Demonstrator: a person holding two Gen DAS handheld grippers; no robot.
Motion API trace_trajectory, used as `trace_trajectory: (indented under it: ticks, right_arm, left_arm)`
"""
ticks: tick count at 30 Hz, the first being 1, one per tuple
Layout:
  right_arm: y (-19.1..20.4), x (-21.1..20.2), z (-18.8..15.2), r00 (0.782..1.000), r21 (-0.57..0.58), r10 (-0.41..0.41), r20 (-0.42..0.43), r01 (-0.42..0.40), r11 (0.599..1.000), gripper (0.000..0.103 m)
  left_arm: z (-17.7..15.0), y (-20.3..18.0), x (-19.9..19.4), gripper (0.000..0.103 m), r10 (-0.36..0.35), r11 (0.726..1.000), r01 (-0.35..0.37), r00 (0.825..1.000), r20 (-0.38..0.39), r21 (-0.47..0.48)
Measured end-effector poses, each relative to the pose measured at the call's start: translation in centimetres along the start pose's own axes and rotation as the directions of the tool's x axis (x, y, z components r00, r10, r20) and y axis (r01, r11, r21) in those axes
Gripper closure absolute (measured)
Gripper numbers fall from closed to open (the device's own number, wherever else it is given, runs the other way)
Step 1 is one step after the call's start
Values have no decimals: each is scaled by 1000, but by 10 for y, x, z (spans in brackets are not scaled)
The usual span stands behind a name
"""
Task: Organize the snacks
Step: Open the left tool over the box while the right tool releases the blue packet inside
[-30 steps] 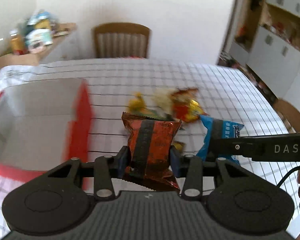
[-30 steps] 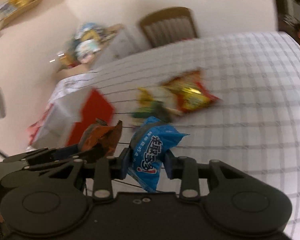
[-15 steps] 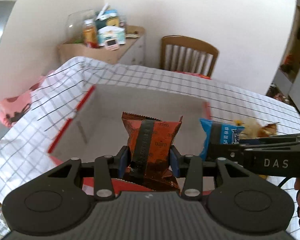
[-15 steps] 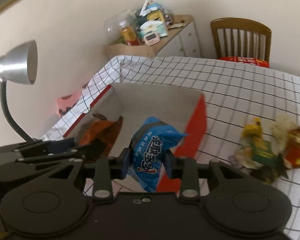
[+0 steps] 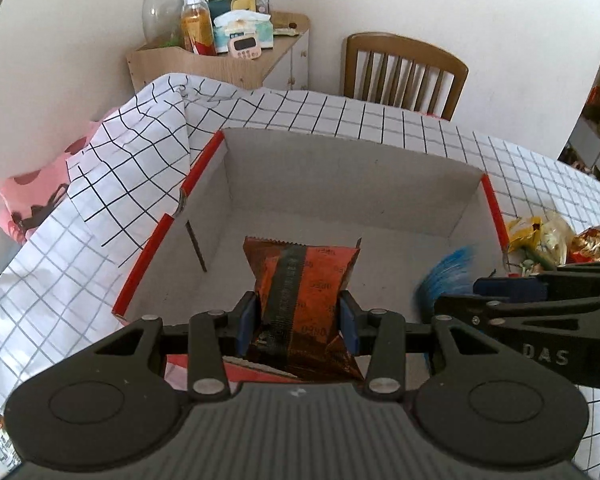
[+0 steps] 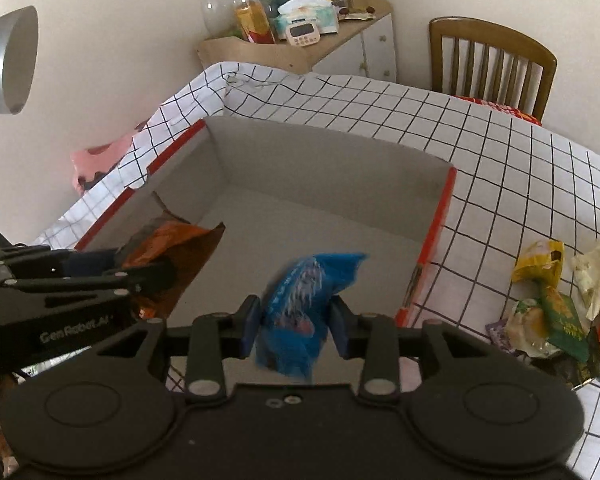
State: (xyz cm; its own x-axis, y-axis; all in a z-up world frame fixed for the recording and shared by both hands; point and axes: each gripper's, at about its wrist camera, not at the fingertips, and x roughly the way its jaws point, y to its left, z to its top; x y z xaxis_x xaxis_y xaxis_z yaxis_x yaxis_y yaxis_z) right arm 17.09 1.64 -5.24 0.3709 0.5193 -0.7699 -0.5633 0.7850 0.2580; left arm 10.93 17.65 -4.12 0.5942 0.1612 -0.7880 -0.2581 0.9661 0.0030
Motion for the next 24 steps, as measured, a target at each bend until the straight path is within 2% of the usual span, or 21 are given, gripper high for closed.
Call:
trace_trajectory:
  ticks: [7,9,10,11,24]
  right_arm:
    - [-7,-18,-8,1000,32,-13,25,12,999,44]
    - [-9,-25,-10,999,32,0,38,-1,999,42]
    - [-8,-28,-11,999,33,-5,44,4,999,39]
    - [-8,-32,-12,999,33,-15,51,13,999,34]
    - [-26,-79,-26,992,70,-11,127,2,998,24]
  left_arm:
    - [-4,-10,-3,59,-9,1000,9,1000,9,29]
    - [-5,-15,-9,49,-17,999,16,1000,25,37]
    - [-5,-16,-12,42,-19,999,17,999,32,38]
    - [-6,-18,-15,41,-20,999,19,999,39,39]
    - [-9,-36,-42,40,-54,998,51,996,77,44]
